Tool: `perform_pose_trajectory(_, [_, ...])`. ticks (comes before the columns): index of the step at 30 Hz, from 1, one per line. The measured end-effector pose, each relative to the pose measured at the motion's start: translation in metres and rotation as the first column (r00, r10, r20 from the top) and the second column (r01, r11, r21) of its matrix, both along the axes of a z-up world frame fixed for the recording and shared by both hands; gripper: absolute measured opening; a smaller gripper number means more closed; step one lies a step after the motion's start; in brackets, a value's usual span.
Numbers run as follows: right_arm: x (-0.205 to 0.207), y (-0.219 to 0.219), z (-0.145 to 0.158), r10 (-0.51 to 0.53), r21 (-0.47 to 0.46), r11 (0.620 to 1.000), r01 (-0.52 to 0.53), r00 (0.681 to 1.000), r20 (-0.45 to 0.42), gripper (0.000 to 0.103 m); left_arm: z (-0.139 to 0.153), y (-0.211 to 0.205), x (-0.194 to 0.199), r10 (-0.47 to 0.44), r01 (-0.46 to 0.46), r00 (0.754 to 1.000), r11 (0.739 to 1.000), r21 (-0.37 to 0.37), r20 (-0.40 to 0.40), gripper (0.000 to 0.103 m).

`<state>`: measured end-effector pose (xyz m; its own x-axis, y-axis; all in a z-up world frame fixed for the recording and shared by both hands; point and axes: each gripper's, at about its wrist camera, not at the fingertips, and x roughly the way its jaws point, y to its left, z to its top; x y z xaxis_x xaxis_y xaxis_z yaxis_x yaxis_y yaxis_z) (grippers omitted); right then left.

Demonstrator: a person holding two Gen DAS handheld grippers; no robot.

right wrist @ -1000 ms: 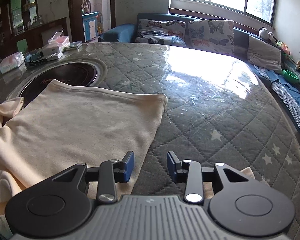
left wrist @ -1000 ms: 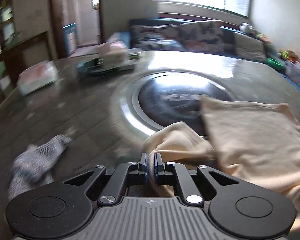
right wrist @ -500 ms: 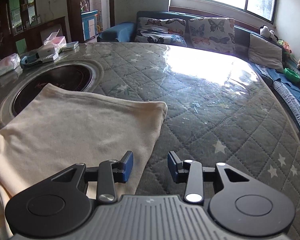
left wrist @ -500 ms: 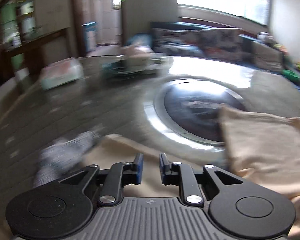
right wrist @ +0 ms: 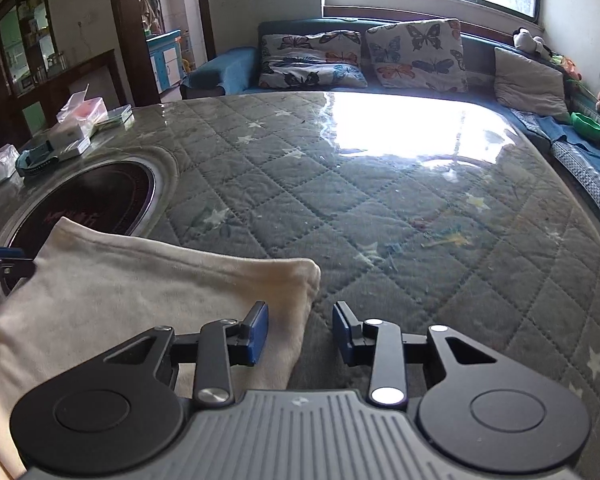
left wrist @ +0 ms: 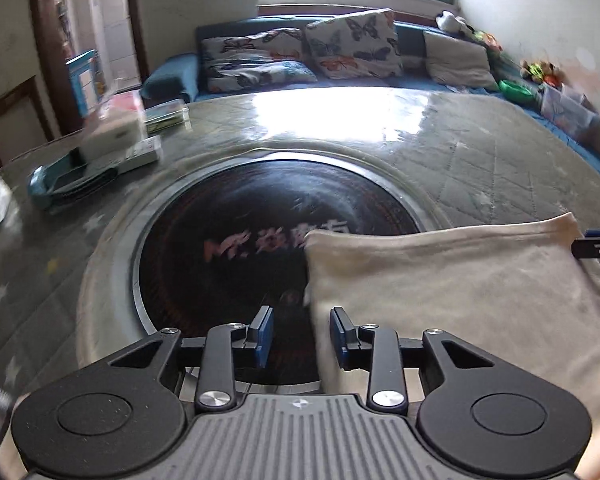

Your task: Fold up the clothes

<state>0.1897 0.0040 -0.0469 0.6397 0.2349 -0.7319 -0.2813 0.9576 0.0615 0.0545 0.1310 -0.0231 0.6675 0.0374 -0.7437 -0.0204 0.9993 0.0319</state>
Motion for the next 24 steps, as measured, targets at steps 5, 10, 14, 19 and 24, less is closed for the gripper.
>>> perform_pose_trajectory(5, [0.019, 0.007, 0.001, 0.019, -0.007, 1.0, -0.019, 1.0, 0.001, 0.012, -0.003, -0.005, 0.026, -0.061, 0.06, 0.998, 0.998, 0.026, 0.012, 0.01])
perform_pose_trajectory(10, [0.041, 0.017, 0.007, 0.019, -0.038, 0.999, -0.017, 0.999, 0.043, 0.006, -0.005, -0.009, 0.051, -0.082, 0.078, 0.996, 0.992, 0.099, 0.029, 0.005])
perform_pose_trajectory(14, [0.066, 0.026, 0.009, 0.013, -0.06, 0.998, -0.008, 0.997, 0.079, 0.006, -0.008, -0.009, 0.076, -0.078, 0.072, 0.996, 0.989, 0.13, 0.04, 0.005])
perform_pose_trajectory(19, [0.091, 0.037, -0.003, 0.034, -0.113, 0.993, -0.029, 0.998, 0.049, 0.011, -0.009, -0.013, 0.093, -0.086, 0.077, 0.996, 0.98, 0.181, 0.038, 0.008])
perform_pose_trajectory(24, [0.075, 0.036, 0.01, 0.077, -0.105, 0.992, -0.071, 0.995, 0.056, 0.014, -0.002, -0.013, 0.084, -0.081, 0.075, 0.996, 0.985, 0.154, 0.037, 0.011])
